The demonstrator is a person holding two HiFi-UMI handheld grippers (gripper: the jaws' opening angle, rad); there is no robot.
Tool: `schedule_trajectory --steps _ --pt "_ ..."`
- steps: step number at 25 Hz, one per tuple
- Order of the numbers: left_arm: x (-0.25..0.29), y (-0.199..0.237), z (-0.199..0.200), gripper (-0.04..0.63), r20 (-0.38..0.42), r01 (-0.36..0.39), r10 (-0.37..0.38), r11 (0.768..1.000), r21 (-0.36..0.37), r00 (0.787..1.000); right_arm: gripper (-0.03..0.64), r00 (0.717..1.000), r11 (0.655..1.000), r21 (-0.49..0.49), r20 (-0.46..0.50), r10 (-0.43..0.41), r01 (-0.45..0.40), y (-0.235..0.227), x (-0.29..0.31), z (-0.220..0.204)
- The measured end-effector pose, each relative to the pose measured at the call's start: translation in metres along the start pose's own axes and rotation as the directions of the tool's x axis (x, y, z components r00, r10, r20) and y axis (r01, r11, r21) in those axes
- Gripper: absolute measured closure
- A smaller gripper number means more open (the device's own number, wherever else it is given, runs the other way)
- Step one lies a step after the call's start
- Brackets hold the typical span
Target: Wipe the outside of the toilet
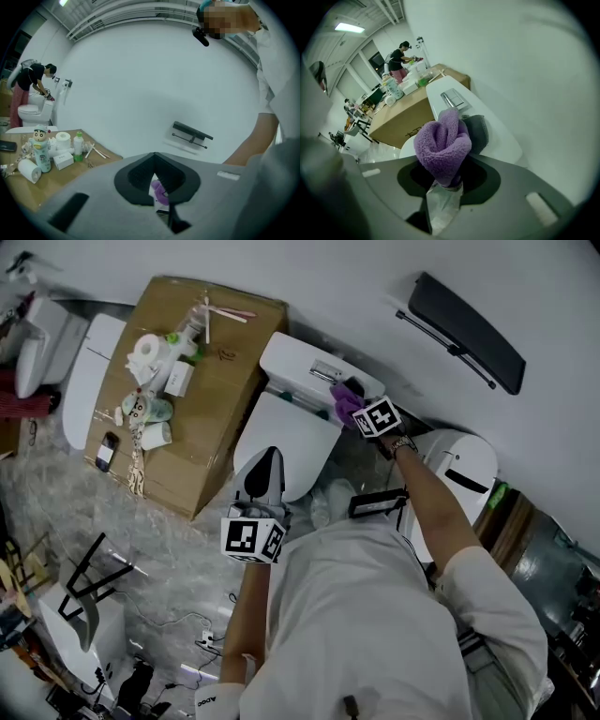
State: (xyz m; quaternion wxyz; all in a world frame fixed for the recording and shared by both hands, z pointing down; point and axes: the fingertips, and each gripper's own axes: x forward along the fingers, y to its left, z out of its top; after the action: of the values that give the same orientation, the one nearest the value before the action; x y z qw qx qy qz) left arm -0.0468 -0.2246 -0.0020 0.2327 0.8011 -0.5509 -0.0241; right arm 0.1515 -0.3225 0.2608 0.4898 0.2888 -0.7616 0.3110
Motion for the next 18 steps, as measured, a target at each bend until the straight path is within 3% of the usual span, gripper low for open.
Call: schedule_trajectory --steps 4,11,18 --pt "0.004 -0.01 -0.003 0.591 -0.012 0.033 -0.033 0.999 0.007 0.999 0.486 1.0 0.997 0.075 0.007 -0.018 0.017 -0.01 -0.007 -0.012" --pt "0.007 -0.021 -0.008 0.591 -0.029 0.07 -0.069 0.997 0.021 0.997 0.486 0.998 0.992 0.109 -0.01 -0.064 0.065 -0.024 -0.018 -0.034" --pt "0.005 -0.025 -0.003 0.591 -0.002 0.058 -0.058 0.998 0.019 0.998 0.483 0.995 0.984 0.156 -0.066 -0.077 0.087 -0.043 -0.028 -0.061"
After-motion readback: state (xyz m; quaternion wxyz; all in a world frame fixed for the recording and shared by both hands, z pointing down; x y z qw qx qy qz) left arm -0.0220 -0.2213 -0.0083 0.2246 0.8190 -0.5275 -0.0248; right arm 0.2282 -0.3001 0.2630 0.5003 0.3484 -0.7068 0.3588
